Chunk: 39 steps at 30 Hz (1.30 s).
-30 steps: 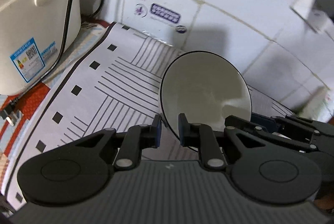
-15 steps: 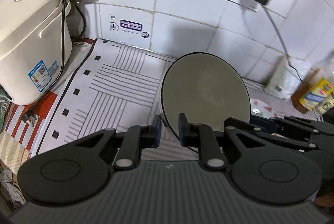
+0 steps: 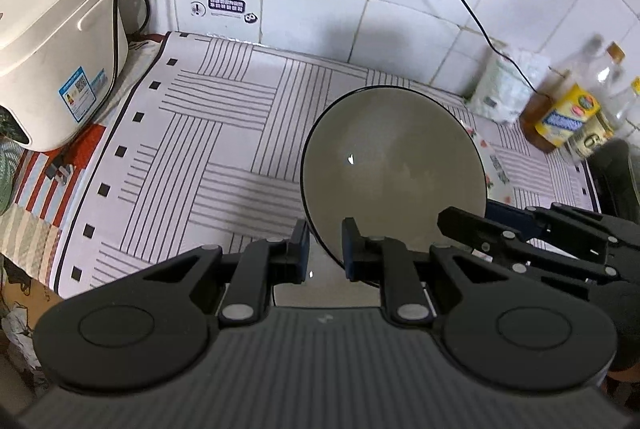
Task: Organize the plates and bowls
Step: 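Lift and carry the bowl over the two stacked bowls, then lower the bowl onto the bowl stack and open the right gripper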
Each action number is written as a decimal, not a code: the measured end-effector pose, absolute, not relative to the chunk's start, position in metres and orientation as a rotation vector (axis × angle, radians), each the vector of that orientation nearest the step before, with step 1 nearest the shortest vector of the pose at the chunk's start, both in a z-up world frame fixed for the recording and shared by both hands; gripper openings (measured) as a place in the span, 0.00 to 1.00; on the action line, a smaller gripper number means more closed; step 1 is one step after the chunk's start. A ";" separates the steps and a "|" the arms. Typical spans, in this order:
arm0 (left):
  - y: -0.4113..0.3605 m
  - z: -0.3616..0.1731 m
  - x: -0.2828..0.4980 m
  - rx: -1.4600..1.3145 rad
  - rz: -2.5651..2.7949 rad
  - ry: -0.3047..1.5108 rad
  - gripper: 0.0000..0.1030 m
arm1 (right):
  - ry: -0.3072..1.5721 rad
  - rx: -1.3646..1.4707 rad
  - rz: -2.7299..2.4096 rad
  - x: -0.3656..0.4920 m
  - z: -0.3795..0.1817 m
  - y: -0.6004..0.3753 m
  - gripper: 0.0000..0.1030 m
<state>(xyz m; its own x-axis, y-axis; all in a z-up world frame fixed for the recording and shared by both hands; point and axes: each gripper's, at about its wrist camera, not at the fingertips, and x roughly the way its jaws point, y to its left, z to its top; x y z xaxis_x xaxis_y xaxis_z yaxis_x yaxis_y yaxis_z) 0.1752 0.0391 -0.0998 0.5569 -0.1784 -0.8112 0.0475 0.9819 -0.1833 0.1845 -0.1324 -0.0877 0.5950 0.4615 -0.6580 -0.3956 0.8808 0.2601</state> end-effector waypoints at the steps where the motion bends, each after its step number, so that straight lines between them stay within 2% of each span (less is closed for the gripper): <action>1: 0.038 -0.100 0.173 -0.144 -0.136 0.982 0.15 | 0.783 0.098 0.496 0.180 -0.089 -0.134 0.27; 15: 0.037 -0.116 0.151 -0.098 -0.105 1.045 0.15 | 0.745 0.202 0.484 0.130 -0.123 -0.137 0.27; 39: 0.032 -0.163 0.173 -0.062 -0.071 1.237 0.16 | 0.786 0.010 0.438 0.131 -0.144 -0.108 0.27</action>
